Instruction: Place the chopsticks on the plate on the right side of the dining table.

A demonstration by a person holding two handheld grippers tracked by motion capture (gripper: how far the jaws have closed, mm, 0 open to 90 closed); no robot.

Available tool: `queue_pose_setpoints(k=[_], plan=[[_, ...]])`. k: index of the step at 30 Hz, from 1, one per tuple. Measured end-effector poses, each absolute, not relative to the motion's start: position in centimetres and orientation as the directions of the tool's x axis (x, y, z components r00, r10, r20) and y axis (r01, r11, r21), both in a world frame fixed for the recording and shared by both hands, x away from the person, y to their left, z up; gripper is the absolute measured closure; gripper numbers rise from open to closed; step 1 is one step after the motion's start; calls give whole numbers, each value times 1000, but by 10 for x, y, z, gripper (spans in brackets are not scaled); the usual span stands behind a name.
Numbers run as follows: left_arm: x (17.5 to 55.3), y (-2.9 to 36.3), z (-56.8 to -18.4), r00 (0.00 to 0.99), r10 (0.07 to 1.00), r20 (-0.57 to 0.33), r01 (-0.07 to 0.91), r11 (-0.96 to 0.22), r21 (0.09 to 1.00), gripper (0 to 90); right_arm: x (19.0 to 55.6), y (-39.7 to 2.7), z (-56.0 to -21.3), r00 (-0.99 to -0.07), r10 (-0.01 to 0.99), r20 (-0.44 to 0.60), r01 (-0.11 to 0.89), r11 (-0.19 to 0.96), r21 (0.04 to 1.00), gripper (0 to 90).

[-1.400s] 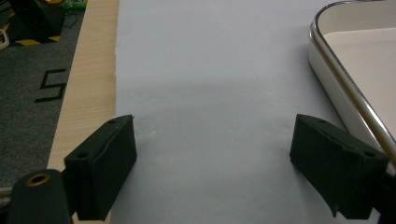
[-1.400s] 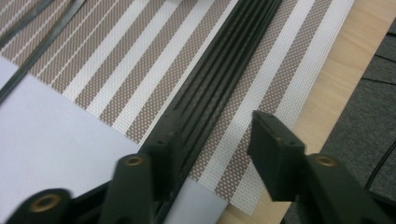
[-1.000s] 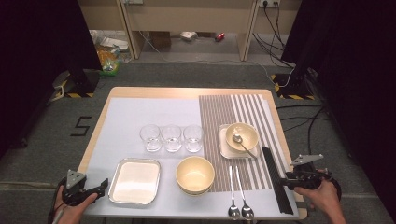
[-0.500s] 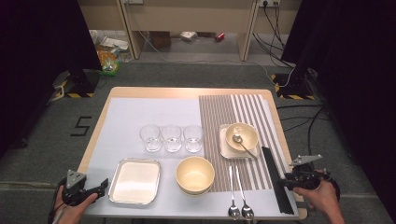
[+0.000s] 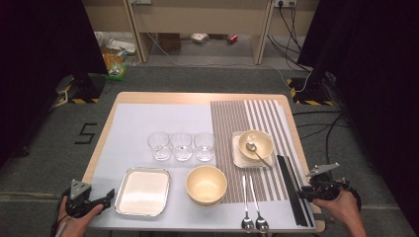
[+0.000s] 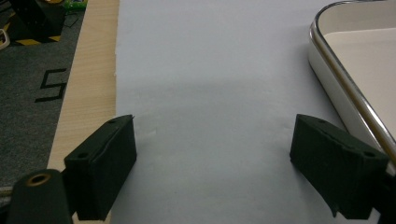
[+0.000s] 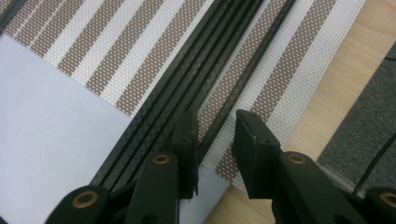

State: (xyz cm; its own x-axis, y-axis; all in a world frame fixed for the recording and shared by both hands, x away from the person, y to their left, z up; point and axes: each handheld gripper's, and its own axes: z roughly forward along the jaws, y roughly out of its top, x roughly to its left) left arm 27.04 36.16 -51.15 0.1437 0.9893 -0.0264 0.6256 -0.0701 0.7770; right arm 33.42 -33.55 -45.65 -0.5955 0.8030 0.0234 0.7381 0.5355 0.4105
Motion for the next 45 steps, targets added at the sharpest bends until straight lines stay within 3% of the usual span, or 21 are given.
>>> queue_pose_setpoints(k=[12, 23, 45], plan=[[270, 361, -511, 143, 989, -26, 626, -70, 777, 135, 359, -338, -452, -498, 851, 165, 852, 445, 275, 757], [270, 361, -511, 144, 989, -26, 630, -71, 773, 135, 377, -329, -448, -432, 890, 149, 901, 418, 115, 844], [270, 361, -511, 144, 989, -26, 630, -71, 774, 135, 385, -336, -451, -373, 905, 207, 928, 362, 90, 858]])
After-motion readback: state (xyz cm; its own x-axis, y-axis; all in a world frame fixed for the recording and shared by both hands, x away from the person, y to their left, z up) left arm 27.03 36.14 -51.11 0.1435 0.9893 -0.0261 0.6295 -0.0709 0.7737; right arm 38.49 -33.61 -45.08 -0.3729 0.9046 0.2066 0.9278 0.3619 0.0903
